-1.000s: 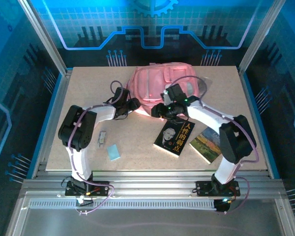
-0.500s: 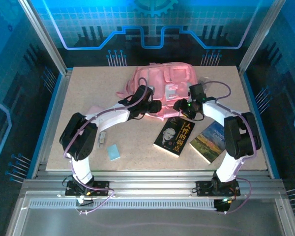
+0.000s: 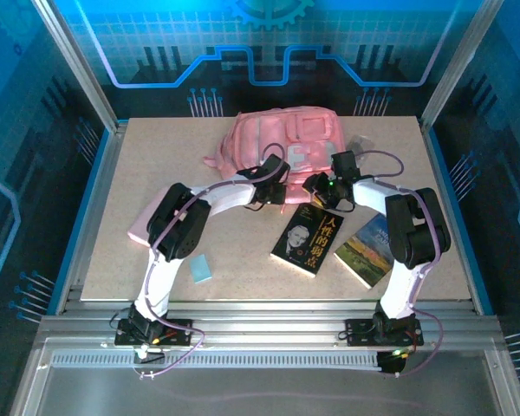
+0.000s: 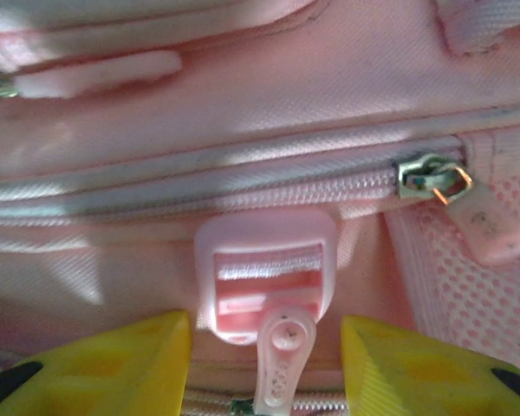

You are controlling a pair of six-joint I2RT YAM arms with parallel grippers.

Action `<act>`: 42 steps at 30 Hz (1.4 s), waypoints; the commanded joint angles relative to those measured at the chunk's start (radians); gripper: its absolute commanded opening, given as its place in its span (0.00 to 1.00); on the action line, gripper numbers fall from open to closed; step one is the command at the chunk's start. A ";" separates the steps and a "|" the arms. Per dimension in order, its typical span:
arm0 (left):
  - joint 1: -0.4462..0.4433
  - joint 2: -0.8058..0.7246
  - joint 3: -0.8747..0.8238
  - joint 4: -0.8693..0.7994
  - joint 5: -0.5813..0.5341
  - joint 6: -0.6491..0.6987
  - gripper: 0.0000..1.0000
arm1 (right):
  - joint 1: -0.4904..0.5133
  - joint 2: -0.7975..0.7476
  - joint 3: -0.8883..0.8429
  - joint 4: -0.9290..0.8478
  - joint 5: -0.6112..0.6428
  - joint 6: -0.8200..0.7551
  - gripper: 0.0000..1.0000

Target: Pack books, pencil case, and school supplies into a backpack

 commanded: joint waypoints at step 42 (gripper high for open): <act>0.093 -0.507 -0.409 0.217 0.012 -0.211 0.00 | 0.091 -0.197 0.002 -0.154 -0.125 -0.060 0.66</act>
